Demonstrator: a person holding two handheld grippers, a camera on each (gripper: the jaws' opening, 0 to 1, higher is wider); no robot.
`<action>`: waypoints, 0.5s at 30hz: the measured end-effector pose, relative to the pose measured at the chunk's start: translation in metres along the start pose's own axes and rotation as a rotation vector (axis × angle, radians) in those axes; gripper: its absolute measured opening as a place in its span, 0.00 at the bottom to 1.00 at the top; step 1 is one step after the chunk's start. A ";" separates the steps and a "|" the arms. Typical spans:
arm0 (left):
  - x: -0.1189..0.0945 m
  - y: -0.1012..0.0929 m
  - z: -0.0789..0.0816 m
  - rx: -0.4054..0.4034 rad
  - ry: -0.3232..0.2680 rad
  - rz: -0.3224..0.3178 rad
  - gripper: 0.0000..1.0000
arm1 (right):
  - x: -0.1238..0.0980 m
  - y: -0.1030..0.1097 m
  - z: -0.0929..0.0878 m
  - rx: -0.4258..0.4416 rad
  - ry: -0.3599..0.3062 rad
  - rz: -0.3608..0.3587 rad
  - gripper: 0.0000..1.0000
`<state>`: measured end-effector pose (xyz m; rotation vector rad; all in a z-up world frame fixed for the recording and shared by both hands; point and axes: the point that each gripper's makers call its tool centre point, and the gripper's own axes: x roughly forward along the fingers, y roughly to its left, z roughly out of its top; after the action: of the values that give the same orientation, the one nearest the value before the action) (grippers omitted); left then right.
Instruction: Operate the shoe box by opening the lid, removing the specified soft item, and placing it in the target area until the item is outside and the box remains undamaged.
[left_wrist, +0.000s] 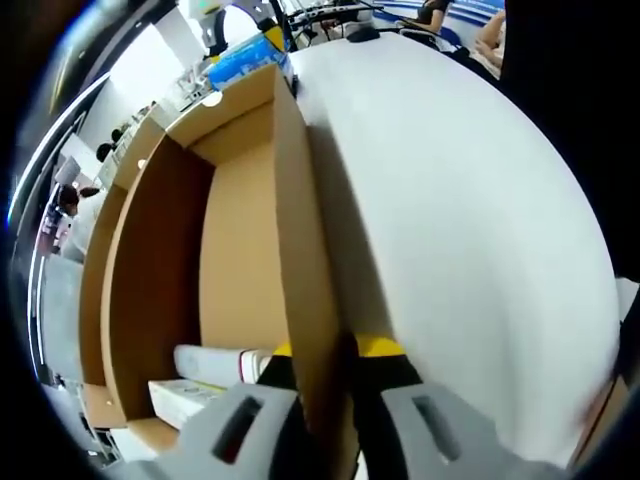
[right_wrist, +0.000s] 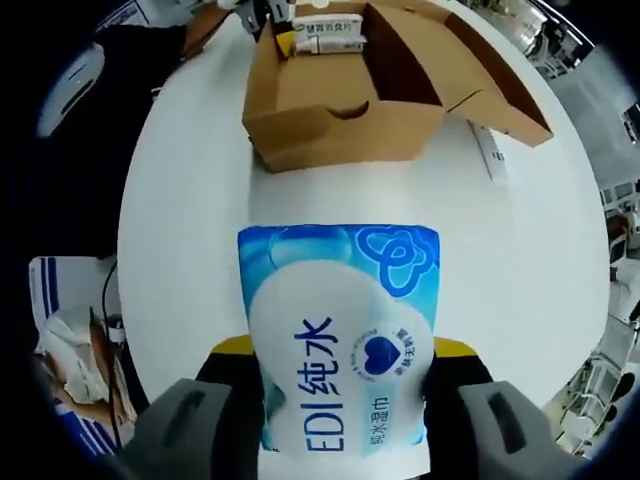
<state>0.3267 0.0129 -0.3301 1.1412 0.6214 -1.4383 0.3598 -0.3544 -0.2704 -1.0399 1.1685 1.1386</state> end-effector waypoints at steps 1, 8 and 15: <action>0.000 0.000 0.000 0.000 0.000 0.000 0.07 | 0.000 0.000 0.000 -0.003 -0.001 0.001 0.64; 0.000 0.000 0.000 0.000 0.001 0.000 0.07 | 0.000 0.000 0.000 -0.039 -0.007 0.008 0.64; 0.000 0.000 0.000 -0.001 0.002 0.001 0.07 | 0.000 -0.001 0.000 -0.014 -0.001 0.011 0.64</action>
<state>0.3264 0.0128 -0.3303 1.1416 0.6229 -1.4364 0.3610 -0.3547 -0.2709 -1.0445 1.1689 1.1572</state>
